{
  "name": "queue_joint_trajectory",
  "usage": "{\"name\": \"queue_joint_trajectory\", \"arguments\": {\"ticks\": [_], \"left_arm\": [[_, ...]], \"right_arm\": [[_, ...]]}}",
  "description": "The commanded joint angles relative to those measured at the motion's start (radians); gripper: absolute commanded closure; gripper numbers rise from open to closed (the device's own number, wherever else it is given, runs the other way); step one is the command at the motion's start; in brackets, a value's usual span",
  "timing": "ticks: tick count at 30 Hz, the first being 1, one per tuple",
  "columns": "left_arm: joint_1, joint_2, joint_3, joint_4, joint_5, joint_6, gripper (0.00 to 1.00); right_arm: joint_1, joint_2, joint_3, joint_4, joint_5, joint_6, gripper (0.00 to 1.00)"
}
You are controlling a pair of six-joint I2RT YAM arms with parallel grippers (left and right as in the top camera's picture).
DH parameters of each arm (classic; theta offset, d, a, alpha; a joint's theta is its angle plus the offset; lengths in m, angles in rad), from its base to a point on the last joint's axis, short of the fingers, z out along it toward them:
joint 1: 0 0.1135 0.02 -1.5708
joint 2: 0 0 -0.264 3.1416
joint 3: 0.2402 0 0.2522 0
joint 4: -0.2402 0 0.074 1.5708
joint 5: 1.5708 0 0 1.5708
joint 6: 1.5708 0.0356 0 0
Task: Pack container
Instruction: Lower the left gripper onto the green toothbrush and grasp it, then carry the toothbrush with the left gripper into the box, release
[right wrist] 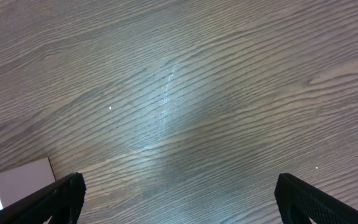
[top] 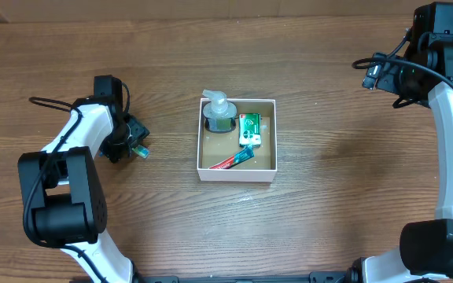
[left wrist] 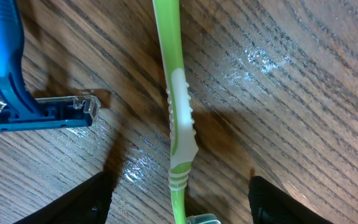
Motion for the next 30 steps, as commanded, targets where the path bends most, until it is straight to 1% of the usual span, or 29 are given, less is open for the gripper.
{"name": "queue_joint_trajectory", "arguments": {"ticks": [1, 2, 5, 7, 8, 10, 11, 12, 13, 18, 21, 26, 30], "left_arm": [[0.004, 0.031, -0.016, -0.006, 0.029, -0.010, 0.34], [0.004, 0.031, -0.016, -0.010, 0.029, -0.009, 0.39], [0.004, 0.031, -0.016, -0.034, 0.029, -0.009, 0.59], [0.004, 0.031, -0.016, -0.050, 0.029, -0.006, 0.66], [0.004, 0.031, -0.016, -0.060, 0.029, -0.001, 0.74], [0.004, 0.031, -0.016, -0.068, 0.029, 0.013, 0.86], [0.004, 0.031, -0.016, -0.069, 0.029, 0.027, 0.90], [0.004, 0.031, -0.016, -0.069, 0.029, 0.037, 0.91], [0.004, 0.031, -0.016, -0.069, 0.029, 0.053, 0.96], [0.005, 0.029, 0.008, -0.098, 0.036, 0.135, 0.96], [0.004, 0.016, 0.060, -0.155, 0.037, 0.181, 0.96], [-0.012, -0.066, 0.243, -0.337, 0.035, 0.278, 0.96], [-0.046, -0.165, 0.378, -0.437, 0.036, 0.308, 0.96]], "right_arm": [[-0.005, -0.019, 0.023, 0.006, 0.007, -0.001, 0.00], [-0.005, -0.019, 0.023, 0.005, 0.007, -0.001, 0.00], [-0.005, -0.019, 0.023, 0.005, 0.007, -0.001, 0.00], [-0.005, -0.019, 0.023, 0.005, 0.007, -0.001, 0.00], [-0.005, -0.019, 0.023, 0.006, 0.007, -0.001, 0.00], [-0.005, -0.019, 0.023, 0.006, 0.007, -0.001, 0.00], [-0.005, -0.019, 0.023, 0.005, 0.007, -0.001, 0.00], [-0.005, -0.019, 0.023, 0.006, 0.007, -0.001, 0.00], [-0.005, -0.019, 0.023, 0.005, 0.007, -0.001, 0.00], [-0.005, -0.019, 0.023, 0.006, 0.007, -0.001, 0.00], [-0.005, -0.019, 0.023, 0.005, 0.007, -0.001, 0.00], [-0.005, -0.019, 0.023, 0.006, 0.007, -0.001, 0.00], [-0.005, -0.019, 0.023, 0.005, 0.007, -0.001, 0.00]]}}
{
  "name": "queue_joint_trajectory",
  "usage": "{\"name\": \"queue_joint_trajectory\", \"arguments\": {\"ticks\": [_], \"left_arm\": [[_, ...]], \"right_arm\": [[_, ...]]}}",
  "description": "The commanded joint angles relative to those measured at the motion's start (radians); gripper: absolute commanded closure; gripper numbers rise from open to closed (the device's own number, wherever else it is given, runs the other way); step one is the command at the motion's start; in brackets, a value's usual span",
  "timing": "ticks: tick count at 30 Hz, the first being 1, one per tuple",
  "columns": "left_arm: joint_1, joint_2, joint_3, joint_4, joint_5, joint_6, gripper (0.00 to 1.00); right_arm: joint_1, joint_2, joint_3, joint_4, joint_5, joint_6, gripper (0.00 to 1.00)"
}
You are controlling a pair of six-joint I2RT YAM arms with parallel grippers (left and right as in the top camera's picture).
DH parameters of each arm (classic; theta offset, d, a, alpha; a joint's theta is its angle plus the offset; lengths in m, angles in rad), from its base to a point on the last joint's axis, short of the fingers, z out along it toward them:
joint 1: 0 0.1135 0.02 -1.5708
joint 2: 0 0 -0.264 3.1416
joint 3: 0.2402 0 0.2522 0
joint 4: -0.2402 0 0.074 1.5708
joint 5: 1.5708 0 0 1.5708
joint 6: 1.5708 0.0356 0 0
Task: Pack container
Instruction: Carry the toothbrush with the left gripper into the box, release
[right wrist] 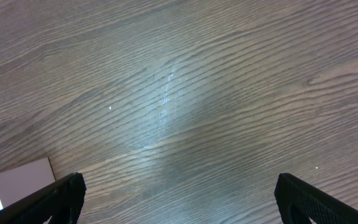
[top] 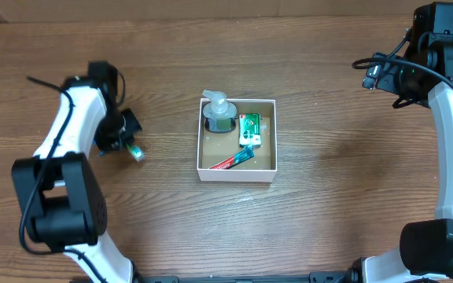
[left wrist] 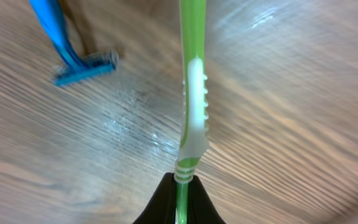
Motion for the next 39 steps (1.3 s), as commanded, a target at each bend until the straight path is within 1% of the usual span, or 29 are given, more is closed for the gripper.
{"name": "queue_joint_trajectory", "arguments": {"ticks": [1, 5, 9, 11, 14, 15, 17, 19, 21, 23, 27, 30, 34, 39], "left_arm": [[-0.053, -0.163, 0.164, -0.073, 0.009, 0.084, 0.96], [-0.162, -0.282, 0.257, -0.110, 0.046, 0.204, 0.96], [-0.314, -0.377, 0.281, -0.098, 0.045, 0.345, 0.96], [-0.395, -0.404, 0.281, -0.094, 0.044, 0.446, 0.96], [-0.497, -0.412, 0.280, -0.105, 0.018, 0.624, 0.96], [-0.526, -0.409, 0.273, -0.111, 0.014, 0.700, 0.96], [-0.557, -0.400, 0.256, -0.121, 0.014, 0.802, 0.96], [-0.560, -0.388, 0.236, -0.126, 0.023, 0.854, 0.96], [-0.560, -0.377, 0.204, -0.125, 0.068, 0.933, 0.96], [-0.560, -0.365, 0.160, -0.125, 0.129, 1.052, 0.96], [-0.560, -0.337, 0.051, -0.112, 0.197, 1.260, 0.96], [-0.560, -0.305, -0.011, -0.062, 0.247, 1.333, 0.96], [-0.563, -0.263, -0.051, 0.009, 0.252, 1.335, 0.96], [-0.564, -0.199, -0.052, 0.043, 0.252, 1.335, 0.96]], "right_arm": [[-0.005, -0.019, 0.023, 0.005, 0.007, -0.001, 0.00], [-0.005, -0.019, 0.023, 0.005, 0.007, -0.001, 0.00], [-0.005, -0.019, 0.023, 0.005, 0.007, -0.001, 0.00], [-0.005, -0.019, 0.023, 0.005, 0.007, -0.001, 0.00], [-0.005, -0.019, 0.023, 0.005, 0.007, -0.001, 0.00], [-0.005, -0.019, 0.023, 0.005, 0.007, -0.001, 0.00], [-0.005, -0.019, 0.023, 0.005, 0.007, -0.001, 0.00], [-0.005, -0.019, 0.023, 0.005, 0.007, -0.001, 0.00], [-0.005, -0.019, 0.023, 0.005, 0.007, -0.001, 0.00], [-0.005, -0.019, 0.023, 0.005, 0.007, -0.001, 0.00], [-0.005, -0.019, 0.023, 0.005, 0.007, -0.001, 0.00], [-0.005, -0.019, 0.023, 0.005, 0.007, -0.001, 0.00], [-0.005, -0.019, 0.023, 0.005, 0.007, -0.001, 0.00], [-0.005, -0.019, 0.023, 0.005, 0.007, -0.001, 0.00]]}}
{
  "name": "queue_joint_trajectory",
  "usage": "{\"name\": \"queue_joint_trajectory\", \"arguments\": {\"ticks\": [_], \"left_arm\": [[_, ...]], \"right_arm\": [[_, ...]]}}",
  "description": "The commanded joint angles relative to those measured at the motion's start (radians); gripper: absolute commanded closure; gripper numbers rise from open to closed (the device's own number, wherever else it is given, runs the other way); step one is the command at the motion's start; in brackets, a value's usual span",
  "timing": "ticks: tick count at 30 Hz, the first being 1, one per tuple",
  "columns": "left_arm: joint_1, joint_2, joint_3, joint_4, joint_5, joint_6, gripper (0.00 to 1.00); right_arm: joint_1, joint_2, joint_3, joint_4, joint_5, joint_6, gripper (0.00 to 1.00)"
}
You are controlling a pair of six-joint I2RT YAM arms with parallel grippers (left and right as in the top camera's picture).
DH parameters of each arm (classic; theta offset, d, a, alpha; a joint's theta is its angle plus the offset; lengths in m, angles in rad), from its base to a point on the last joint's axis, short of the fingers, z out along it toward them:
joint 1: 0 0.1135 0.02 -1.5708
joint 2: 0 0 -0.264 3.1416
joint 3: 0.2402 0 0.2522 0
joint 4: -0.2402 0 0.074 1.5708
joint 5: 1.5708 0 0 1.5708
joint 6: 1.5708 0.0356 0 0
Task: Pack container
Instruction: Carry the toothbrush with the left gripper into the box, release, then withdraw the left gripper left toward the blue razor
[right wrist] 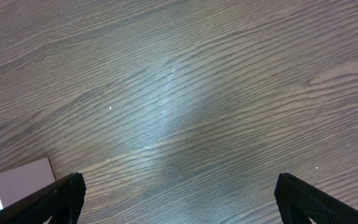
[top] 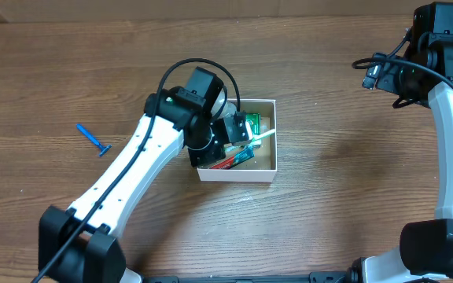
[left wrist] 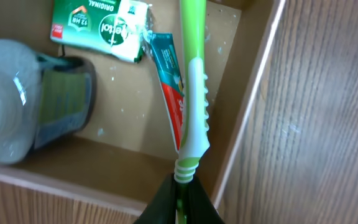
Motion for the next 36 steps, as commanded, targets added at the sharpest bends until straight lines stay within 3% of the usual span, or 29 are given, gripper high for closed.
{"name": "queue_joint_trajectory", "arguments": {"ticks": [1, 6, 10, 12, 13, 18, 22, 23, 24, 25, 29, 33, 36], "left_arm": [[-0.006, 0.045, -0.006, 0.017, 0.035, 0.044, 0.96], [-0.006, 0.094, -0.006, 0.043, 0.035, 0.044, 0.94], [-0.006, 0.113, -0.006, 0.055, 0.035, 0.043, 0.61], [-0.006, 0.113, -0.005, 0.060, 0.034, 0.043, 0.36], [-0.006, 0.113, -0.005, 0.061, 0.034, 0.043, 0.32], [-0.006, 0.107, 0.010, 0.064, 0.034, 0.042, 0.32], [-0.006, 0.073, 0.101, 0.015, 0.035, -0.031, 0.32], [-0.006, 0.063, 0.140, -0.007, 0.035, -0.066, 0.31], [-0.006, 0.051, 0.183, -0.032, 0.036, -0.121, 0.21], [-0.006, 0.039, 0.244, -0.067, 0.039, -0.219, 0.00], [0.021, 0.015, 0.424, -0.176, -0.008, -0.488, 0.00], [0.111, 0.005, 0.501, -0.243, 0.009, -0.537, 0.00], [0.208, 0.011, 0.498, -0.247, -0.016, -0.649, 0.00]], "right_arm": [[-0.005, -0.019, 0.023, 0.005, 0.006, -0.001, 0.00], [-0.005, -0.019, 0.023, 0.005, 0.006, -0.001, 0.00], [-0.005, -0.019, 0.023, 0.005, 0.006, -0.001, 0.00], [-0.005, -0.019, 0.023, 0.005, 0.006, -0.001, 0.00], [-0.005, -0.019, 0.023, 0.005, 0.006, -0.001, 0.00], [-0.005, -0.019, 0.023, 0.005, 0.006, -0.001, 0.00], [-0.005, -0.019, 0.023, 0.005, 0.006, -0.001, 0.00], [-0.005, -0.019, 0.023, 0.005, 0.006, -0.001, 0.00], [-0.005, -0.019, 0.023, 0.005, 0.006, -0.001, 0.00], [-0.005, -0.019, 0.023, 0.005, 0.006, -0.001, 0.00], [-0.005, -0.019, 0.023, 0.005, 0.006, -0.001, 0.00], [-0.005, -0.019, 0.023, 0.005, 0.006, -0.001, 0.00], [-0.005, -0.019, 0.023, 0.005, 0.006, -0.001, 0.00]]}}
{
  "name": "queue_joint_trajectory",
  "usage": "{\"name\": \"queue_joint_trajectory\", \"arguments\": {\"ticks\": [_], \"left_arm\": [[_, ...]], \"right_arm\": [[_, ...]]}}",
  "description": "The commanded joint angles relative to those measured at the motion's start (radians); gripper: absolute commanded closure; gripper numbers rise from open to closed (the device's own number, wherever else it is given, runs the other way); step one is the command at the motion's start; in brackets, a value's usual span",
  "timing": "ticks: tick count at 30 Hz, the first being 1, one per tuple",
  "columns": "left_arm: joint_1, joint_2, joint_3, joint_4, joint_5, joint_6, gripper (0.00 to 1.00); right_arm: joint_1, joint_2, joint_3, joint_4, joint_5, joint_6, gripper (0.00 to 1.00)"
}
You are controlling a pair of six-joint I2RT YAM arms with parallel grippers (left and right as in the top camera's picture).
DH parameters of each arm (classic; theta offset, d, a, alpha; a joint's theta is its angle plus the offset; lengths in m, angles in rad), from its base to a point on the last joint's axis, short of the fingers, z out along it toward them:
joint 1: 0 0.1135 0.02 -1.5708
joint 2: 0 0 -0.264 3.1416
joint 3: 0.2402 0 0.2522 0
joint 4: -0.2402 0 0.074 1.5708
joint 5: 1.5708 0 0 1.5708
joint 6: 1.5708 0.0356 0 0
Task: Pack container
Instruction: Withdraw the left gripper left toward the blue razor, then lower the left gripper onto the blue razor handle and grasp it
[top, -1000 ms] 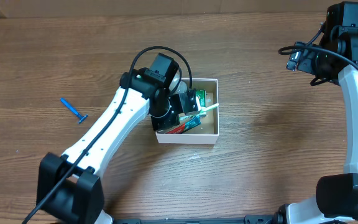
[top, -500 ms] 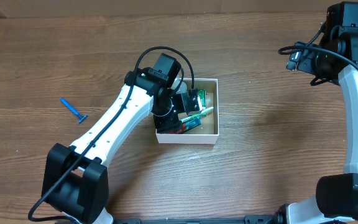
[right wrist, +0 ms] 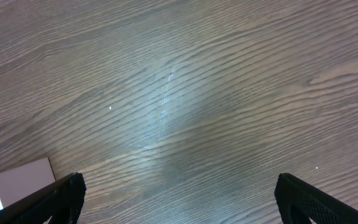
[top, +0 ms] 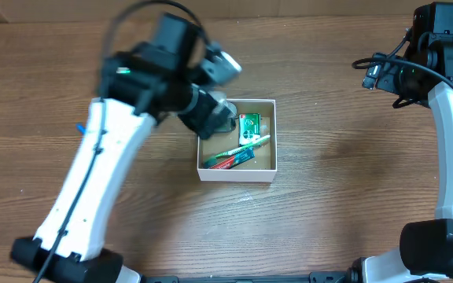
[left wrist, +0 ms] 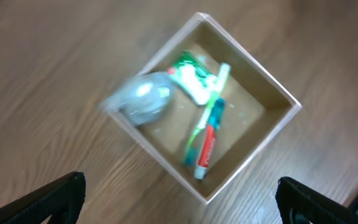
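Observation:
The white cardboard box [top: 236,176] sits mid-table, seen from above in the left wrist view [left wrist: 248,74]. Inside lie a green toothbrush [top: 239,148] [left wrist: 207,114], a red-and-teal toothpaste tube [top: 228,162] [left wrist: 207,145], a green packet [top: 249,127] [left wrist: 190,77] and a pump bottle [left wrist: 142,99]. My left gripper [top: 209,112] [left wrist: 179,199] hangs open high over the box's left side, holding nothing. My right gripper [top: 377,72] [right wrist: 179,193] is open over bare wood at the far right.
A blue razor [top: 79,127] lies on the table at the left, mostly hidden behind my left arm. A corner of the white box [right wrist: 17,177] shows at the lower left of the right wrist view.
My left gripper was shut on the green toothbrush low over the box. Now it is open and higher up, and the toothbrush lies in the box across the toothpaste. The right arm is unchanged.
My left gripper stood open around the toothbrush on the table at the left, beside the razor. Then it was shut on the toothbrush, above the wood. Then it held it over the box. Now the toothbrush rests inside and the gripper is open above.

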Motion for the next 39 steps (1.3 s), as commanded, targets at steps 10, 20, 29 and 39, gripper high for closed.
{"name": "queue_joint_trajectory", "arguments": {"ticks": [10, 20, 29, 39], "left_arm": [[0.549, 0.014, -0.169, -0.026, -0.370, -0.926, 0.00], [0.690, 0.014, -0.504, 0.286, -0.293, -0.906, 0.00], [0.690, 0.016, -0.600, 0.451, -0.291, -0.855, 0.00], [0.689, 0.016, -0.734, 0.639, -0.283, -0.837, 0.00]], "right_arm": [[-0.005, -0.019, 0.023, 0.006, 0.006, -0.001, 0.00], [-0.005, -0.019, 0.023, 0.006, 0.006, -0.001, 0.00], [-0.005, -0.019, 0.023, 0.006, 0.006, -0.001, 0.00], [-0.005, -0.019, 0.023, 0.006, 0.006, -0.001, 0.00]]}}
